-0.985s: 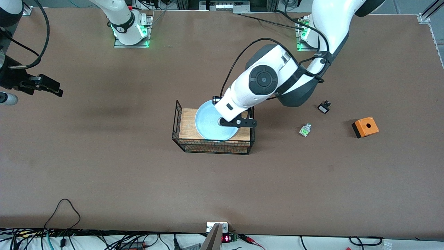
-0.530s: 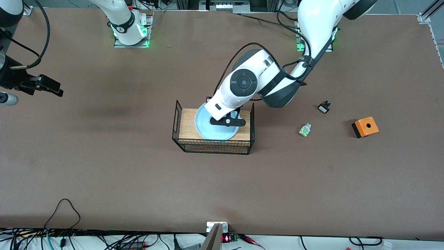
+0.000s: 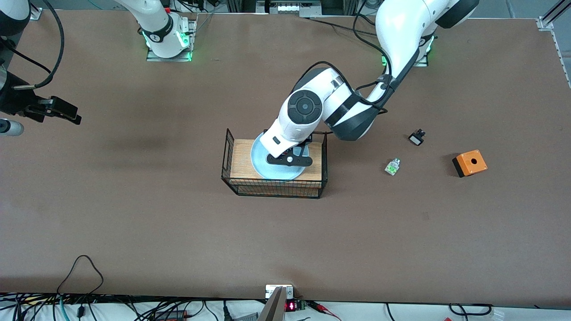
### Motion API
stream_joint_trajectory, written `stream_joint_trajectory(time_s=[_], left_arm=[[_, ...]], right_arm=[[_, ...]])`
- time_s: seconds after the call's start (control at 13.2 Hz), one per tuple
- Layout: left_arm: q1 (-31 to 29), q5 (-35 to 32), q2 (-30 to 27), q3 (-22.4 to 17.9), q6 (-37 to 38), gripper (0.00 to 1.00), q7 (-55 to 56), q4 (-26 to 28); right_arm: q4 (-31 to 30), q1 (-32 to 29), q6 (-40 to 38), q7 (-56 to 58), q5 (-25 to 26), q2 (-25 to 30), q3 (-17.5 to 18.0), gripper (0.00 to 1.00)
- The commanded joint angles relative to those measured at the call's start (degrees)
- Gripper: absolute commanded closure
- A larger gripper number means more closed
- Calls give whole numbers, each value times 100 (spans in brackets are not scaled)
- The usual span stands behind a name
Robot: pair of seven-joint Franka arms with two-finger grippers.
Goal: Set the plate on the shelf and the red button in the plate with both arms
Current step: 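Lower the red button onto the plate with the left gripper, then open the left gripper and raise it away from the plate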
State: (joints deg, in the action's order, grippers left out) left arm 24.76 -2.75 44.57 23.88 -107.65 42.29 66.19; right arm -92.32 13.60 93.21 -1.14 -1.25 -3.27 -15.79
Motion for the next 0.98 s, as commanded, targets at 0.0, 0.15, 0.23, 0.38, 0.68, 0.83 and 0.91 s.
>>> stream_joint_trajectory(time_s=[0.0,0.15,0.23,0.38,0.68,0.83,0.91], left_arm=[[-119,-147,-264,-50,112,0,16,-97],[-452,-173,-614,-59,382,0,-1,-71],[-654,-156,-738,-59,802,0,-1,-88],[-989,-147,-984,-41,1288,0,-10,-97],[-1709,-603,-1537,-59,2245,0,-1541,-97],[-2026,-560,-2081,-504,2257,0,-2782,304],[-2001,-334,-2467,-1038,2144,0,-3266,759]], right_arm=[[-6,-6,5,70,54,72,6,0],[3,11,5,79,54,81,6,0],[3,11,5,79,54,90,14,0],[3,11,-4,96,54,90,14,0],[3,11,-4,96,46,72,14,0],[-5,11,-4,96,46,63,14,0],[-5,11,-4,88,46,63,14,0]])
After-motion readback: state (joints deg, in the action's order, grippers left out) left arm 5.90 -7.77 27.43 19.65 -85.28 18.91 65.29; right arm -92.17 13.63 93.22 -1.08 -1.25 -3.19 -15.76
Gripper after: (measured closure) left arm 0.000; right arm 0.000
